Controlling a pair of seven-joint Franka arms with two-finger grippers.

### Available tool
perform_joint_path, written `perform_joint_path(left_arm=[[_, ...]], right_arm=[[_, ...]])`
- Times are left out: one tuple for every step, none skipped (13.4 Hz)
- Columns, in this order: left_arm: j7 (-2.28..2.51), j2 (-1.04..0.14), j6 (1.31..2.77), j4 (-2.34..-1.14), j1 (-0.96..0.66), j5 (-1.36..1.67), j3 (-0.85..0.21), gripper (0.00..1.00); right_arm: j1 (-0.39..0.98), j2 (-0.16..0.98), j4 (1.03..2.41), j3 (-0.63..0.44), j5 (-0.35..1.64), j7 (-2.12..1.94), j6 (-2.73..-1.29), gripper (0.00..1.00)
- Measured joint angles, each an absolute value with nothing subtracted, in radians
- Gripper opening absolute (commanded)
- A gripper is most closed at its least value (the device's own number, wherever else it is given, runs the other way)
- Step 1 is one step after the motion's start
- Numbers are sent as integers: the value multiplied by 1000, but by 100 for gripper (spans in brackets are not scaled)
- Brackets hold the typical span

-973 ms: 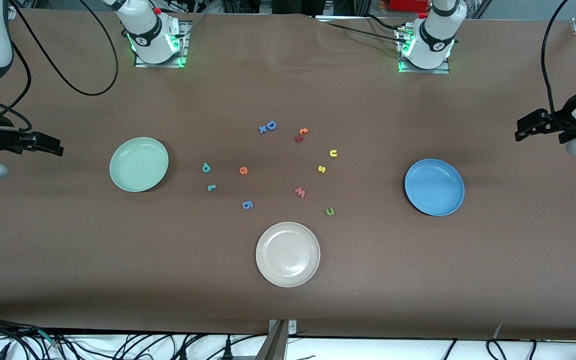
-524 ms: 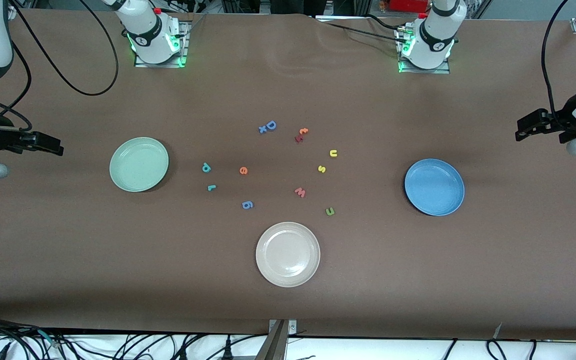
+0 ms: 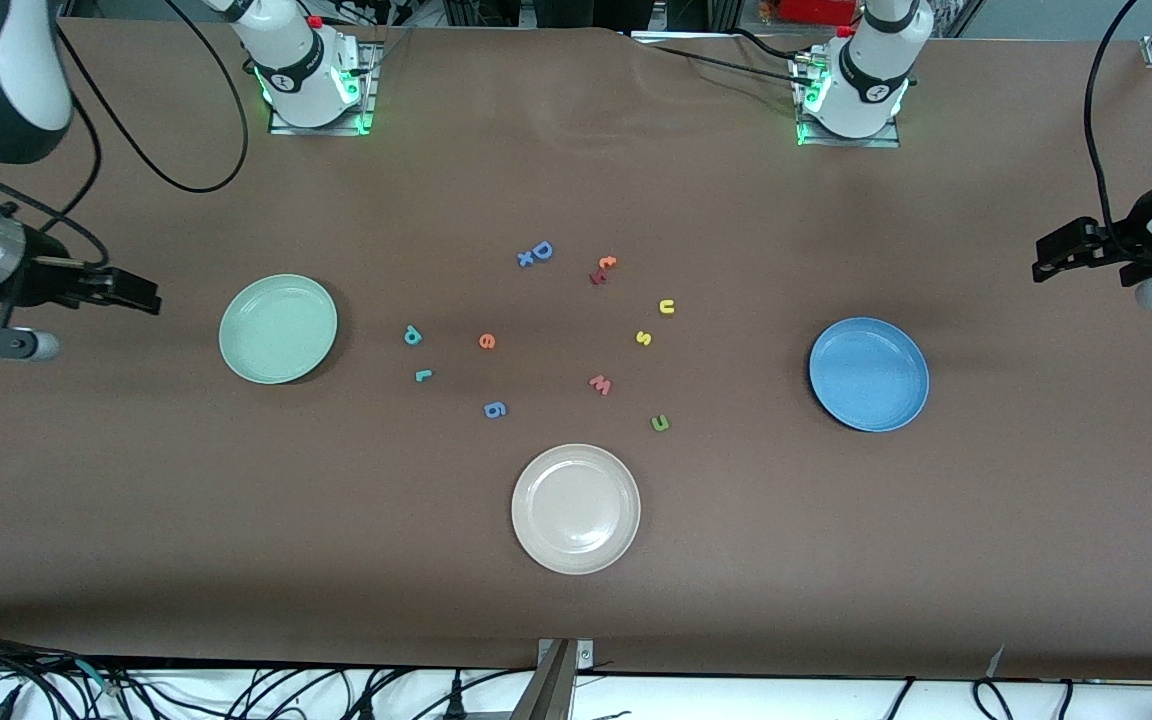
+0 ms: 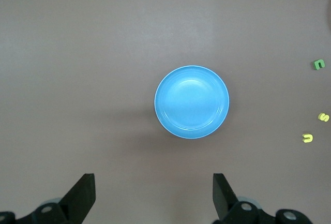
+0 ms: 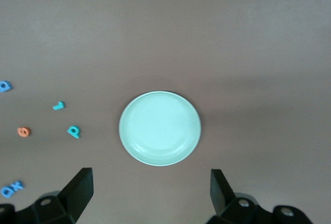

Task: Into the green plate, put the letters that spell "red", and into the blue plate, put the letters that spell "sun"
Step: 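Reach the right gripper down to the teal p letter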

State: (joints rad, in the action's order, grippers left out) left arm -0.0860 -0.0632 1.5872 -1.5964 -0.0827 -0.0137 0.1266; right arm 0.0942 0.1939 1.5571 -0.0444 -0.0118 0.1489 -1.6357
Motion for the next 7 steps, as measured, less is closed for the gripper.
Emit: perform_joint_path(left_arm=[[-86,-63,1585,-1596,-83,-14,126,100],[-86,-63,1584,-1596,-83,-14,125,100],[-86,-63,1583,-1596,-83,-14,125,100],[-86,-63,1582,-1596,-83,-14,125,100],[-86,-63,1582,-1596,-83,-14,125,100],[-86,-63,1581,-1596,-83,-14,125,100],[-86,-64,1580,-1596,-83,-14,126,100]], right_arm=[[120,201,1559,-43,-12,198,-1642,100],[145,212,1560,-42,-11,242,-1654,100],[167,226,1563,-42,-11,287,-1673,100],[191,243,1565,-41,-10,330,-1691,100],[214,261,1572,-40,-6,372,-1713,100],[236,279,1581,-40,2,412,-1737,100],[258,294,1595,-40,9,450,-1772,100]])
